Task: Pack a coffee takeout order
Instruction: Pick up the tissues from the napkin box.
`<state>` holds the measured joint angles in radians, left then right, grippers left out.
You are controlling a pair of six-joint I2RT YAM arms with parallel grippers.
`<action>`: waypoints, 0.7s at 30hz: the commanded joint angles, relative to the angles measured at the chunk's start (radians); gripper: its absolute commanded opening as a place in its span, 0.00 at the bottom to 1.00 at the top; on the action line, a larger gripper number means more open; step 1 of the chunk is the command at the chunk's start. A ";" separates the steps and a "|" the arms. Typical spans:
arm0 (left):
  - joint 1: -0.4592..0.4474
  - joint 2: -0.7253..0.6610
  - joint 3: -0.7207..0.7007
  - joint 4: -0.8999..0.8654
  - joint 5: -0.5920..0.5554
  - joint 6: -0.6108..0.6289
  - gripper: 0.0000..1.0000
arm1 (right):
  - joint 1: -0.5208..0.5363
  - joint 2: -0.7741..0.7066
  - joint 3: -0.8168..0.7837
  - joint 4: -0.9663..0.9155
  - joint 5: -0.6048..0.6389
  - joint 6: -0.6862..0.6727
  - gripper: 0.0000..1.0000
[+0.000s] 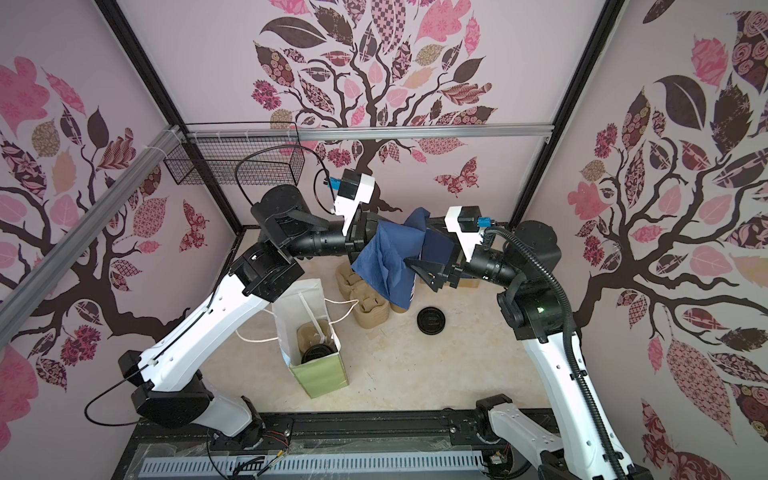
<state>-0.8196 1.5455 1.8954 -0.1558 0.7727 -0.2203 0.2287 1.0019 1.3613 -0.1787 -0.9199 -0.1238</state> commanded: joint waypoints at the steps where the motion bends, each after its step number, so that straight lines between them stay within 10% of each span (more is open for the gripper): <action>1: -0.006 0.000 -0.017 0.015 0.016 -0.007 0.00 | 0.011 0.003 -0.009 0.109 -0.002 0.035 0.98; 14: -0.011 0.014 -0.012 0.029 0.033 -0.033 0.00 | 0.062 0.020 -0.026 0.219 0.021 0.086 0.90; 21: -0.012 0.007 -0.017 0.016 0.032 -0.031 0.00 | 0.090 0.036 -0.021 0.263 0.030 0.117 0.67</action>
<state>-0.8257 1.5524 1.8957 -0.1524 0.7948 -0.2432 0.3088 1.0321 1.3273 0.0296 -0.8921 -0.0269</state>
